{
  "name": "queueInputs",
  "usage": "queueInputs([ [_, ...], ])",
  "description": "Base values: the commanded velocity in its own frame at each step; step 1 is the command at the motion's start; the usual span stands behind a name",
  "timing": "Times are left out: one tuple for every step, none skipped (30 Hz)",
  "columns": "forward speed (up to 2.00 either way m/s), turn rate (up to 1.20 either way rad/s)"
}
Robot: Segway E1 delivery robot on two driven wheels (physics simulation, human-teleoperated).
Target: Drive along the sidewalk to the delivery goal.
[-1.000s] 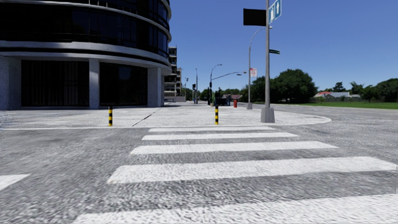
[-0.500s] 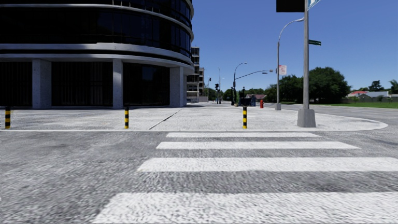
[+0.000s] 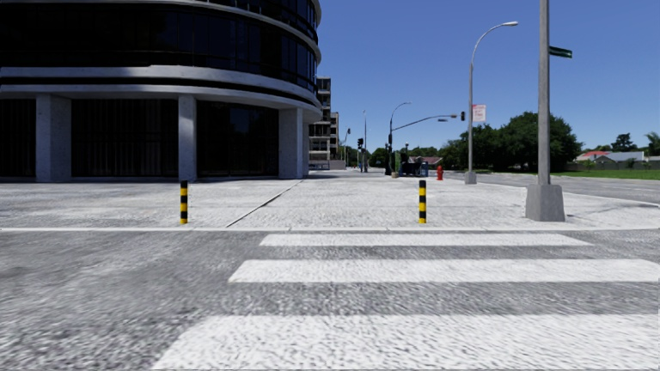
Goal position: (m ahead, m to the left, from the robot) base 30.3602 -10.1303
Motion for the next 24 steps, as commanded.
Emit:
queueInputs([
  [2.0, 0.0],
  [2.0, 0.0],
  [2.0, 0.0],
  [2.0, 0.0],
  [2.0, 0.0],
  [2.0, 0.0],
  [2.0, 0.0],
  [2.0, 0.0],
  [2.0, 0.0],
  [2.0, 0.0],
  [2.0, 0.0],
  [2.0, 0.0],
  [2.0, 0.0],
  [2.0, 0.0],
  [2.0, 0.0],
  [2.0, 0.0],
  [2.0, 0.0],
  [2.0, 0.0],
  [2.0, 0.0],
  [2.0, 0.0],
  [2.0, 0.0],
  [2.0, 0.0],
  [2.0, 0.0],
  [2.0, 0.0],
])
